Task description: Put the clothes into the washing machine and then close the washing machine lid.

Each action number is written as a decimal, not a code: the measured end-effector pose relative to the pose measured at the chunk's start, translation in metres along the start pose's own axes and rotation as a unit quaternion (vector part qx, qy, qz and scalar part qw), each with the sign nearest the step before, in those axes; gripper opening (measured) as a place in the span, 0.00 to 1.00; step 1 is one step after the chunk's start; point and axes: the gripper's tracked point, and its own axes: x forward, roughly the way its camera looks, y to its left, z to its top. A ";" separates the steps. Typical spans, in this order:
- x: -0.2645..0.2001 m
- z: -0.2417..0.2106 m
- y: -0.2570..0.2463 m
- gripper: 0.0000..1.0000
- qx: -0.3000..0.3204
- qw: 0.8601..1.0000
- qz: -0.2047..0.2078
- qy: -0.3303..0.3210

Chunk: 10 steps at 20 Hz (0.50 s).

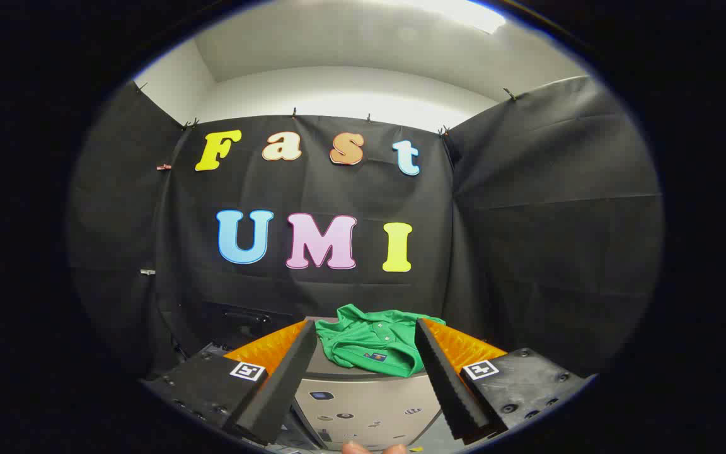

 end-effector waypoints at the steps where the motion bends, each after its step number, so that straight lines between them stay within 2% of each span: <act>1: 0.000 0.000 0.000 0.98 0.000 1.000 0.000 0.001; 10: -0.001 0.000 0.002 0.98 -0.001 1.000 0.006 0.004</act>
